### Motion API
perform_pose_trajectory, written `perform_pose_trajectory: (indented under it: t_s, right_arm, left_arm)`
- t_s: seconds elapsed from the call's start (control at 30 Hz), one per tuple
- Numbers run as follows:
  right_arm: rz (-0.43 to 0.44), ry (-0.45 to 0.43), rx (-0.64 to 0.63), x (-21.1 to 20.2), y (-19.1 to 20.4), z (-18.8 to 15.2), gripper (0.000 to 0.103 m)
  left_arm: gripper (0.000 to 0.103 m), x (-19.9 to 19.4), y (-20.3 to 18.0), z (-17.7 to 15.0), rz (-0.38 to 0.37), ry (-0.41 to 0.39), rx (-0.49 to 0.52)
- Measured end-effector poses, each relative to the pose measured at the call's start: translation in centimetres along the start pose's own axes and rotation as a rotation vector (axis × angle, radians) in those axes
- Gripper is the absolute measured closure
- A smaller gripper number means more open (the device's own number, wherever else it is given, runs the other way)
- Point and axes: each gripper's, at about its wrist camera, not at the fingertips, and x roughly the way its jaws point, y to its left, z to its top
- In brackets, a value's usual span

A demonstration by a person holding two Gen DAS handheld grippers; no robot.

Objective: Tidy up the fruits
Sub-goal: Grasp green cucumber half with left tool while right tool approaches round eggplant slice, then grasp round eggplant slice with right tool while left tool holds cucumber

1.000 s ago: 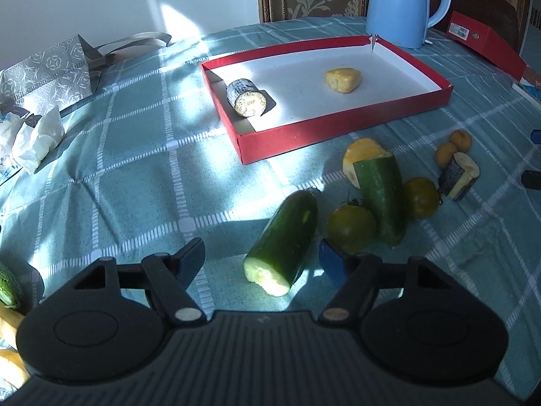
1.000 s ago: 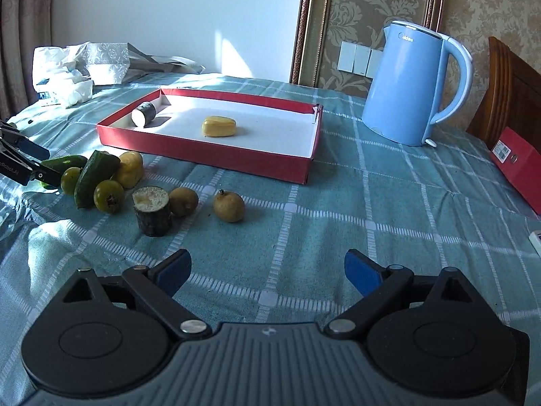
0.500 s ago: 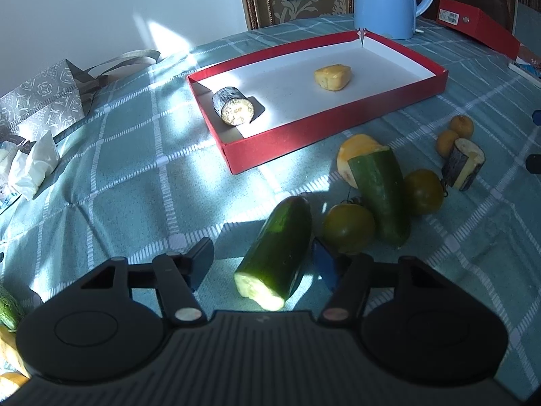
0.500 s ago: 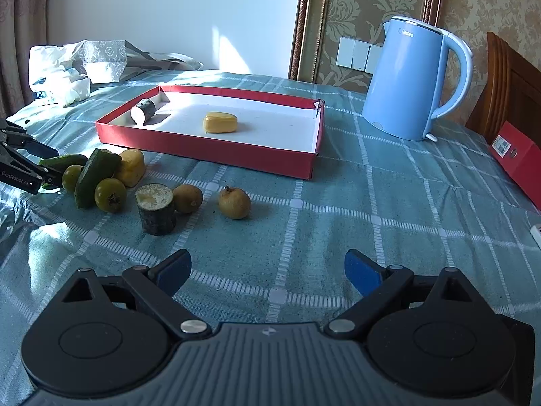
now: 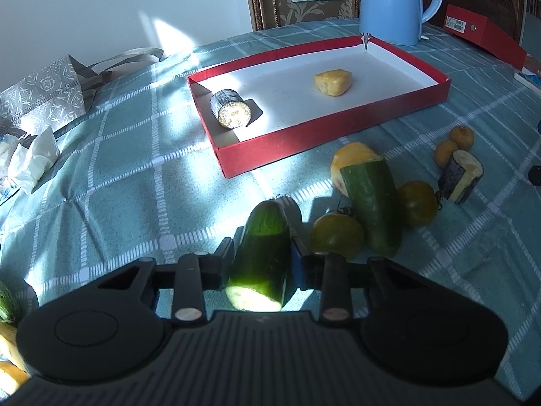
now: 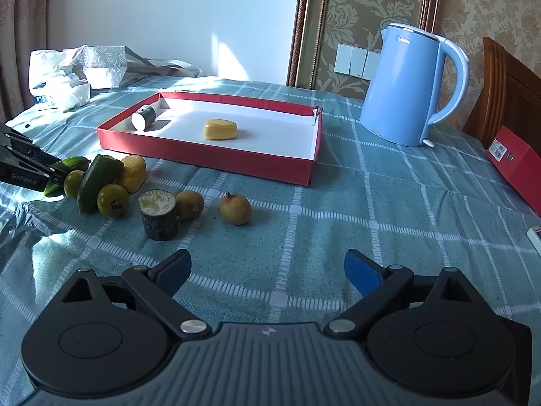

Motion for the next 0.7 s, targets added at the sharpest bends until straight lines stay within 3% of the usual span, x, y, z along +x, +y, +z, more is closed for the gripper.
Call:
perform_pose_trajectory:
  t_s: [0.3, 0.5, 0.57, 0.7]
  right_arm:
    - [0.019, -0.015, -0.001, -0.3, -0.2, 0.4, 0.006]
    - [0.058, -0.037, -0.032, 0.1, 1.0, 1.5, 0.006]
    - [0.084, -0.039, -0.044, 0.4, 1.6, 1.8, 0.008]
    - [0.134, -0.033, -0.081, 1.3, 3.2, 2.4, 0.024]
  left_arm:
    - [0.073, -2.9, 0.1, -0.3, 0.116, -0.057, -0.142]
    - [0.072, -6.3, -1.0, -1.3, 0.130, -0.080, -0.199]
    - [0.072, -7.0, -1.5, -1.7, 0.129, -0.077, -0.198]
    - [0.072, -8.2, -2.6, -2.9, 0.124, -0.062, -0.221]
